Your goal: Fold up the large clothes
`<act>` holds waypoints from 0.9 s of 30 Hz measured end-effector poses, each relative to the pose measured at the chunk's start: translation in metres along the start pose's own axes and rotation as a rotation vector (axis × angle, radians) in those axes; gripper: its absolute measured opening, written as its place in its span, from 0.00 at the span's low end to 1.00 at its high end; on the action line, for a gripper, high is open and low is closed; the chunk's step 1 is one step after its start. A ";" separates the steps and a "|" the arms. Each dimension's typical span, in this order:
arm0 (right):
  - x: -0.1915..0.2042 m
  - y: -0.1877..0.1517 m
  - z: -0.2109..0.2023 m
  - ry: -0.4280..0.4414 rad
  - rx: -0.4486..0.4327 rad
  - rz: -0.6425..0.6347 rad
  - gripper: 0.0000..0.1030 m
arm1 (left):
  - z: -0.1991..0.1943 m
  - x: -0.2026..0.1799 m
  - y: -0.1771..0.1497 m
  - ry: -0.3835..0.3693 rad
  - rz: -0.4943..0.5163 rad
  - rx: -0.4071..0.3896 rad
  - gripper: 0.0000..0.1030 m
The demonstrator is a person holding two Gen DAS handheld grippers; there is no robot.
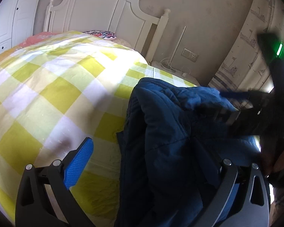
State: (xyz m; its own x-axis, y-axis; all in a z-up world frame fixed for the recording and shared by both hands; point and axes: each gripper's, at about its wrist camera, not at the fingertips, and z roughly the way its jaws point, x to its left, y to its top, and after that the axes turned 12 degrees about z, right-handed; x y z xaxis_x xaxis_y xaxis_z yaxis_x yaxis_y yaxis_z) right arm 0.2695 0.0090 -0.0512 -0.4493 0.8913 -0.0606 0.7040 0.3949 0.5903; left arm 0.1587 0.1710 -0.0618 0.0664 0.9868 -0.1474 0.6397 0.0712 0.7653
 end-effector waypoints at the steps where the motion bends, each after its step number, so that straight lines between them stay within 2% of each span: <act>1: -0.005 -0.001 -0.002 0.021 -0.013 0.031 0.89 | 0.001 0.000 0.000 0.001 0.003 0.004 0.98; 3: -0.011 -0.001 -0.015 0.036 -0.043 0.071 0.89 | -0.001 0.000 -0.001 0.005 0.001 -0.002 0.98; 6: -0.023 -0.009 -0.048 0.127 -0.120 0.135 0.90 | -0.001 0.001 -0.001 -0.001 -0.005 -0.002 0.98; 10: -0.028 -0.037 -0.068 0.117 -0.136 0.150 0.90 | 0.000 0.001 -0.001 -0.004 -0.008 -0.003 0.98; 13: -0.025 -0.061 -0.050 0.104 -0.069 0.121 0.91 | 0.000 0.002 -0.001 -0.004 -0.009 -0.003 0.98; 15: -0.028 -0.072 -0.051 0.116 -0.119 0.138 0.91 | 0.001 0.001 -0.002 -0.003 -0.004 0.003 0.98; 19: -0.024 -0.079 -0.074 0.088 -0.141 0.166 0.91 | 0.001 0.002 -0.001 0.002 -0.005 0.005 0.98; 22: -0.005 -0.102 -0.098 0.113 -0.215 0.098 0.91 | 0.002 0.001 0.000 0.004 -0.004 0.003 0.98; 24: 0.007 -0.120 -0.086 0.107 -0.169 0.062 0.93 | 0.002 0.000 0.000 0.008 -0.001 0.002 0.98; 26: 0.012 -0.136 -0.087 0.080 -0.223 0.060 0.93 | 0.001 -0.001 0.000 0.010 0.009 -0.001 0.98; 27: 0.011 -0.141 -0.090 0.084 -0.215 0.064 0.93 | 0.001 -0.002 -0.001 0.017 0.012 -0.004 0.98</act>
State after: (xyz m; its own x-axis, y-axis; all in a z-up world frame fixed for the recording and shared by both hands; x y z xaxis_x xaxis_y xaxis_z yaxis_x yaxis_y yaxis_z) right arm 0.1159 -0.0571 -0.0623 -0.4578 0.8880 0.0447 0.6035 0.2734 0.7490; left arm 0.1589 0.1689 -0.0625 0.0611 0.9899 -0.1280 0.6361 0.0602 0.7692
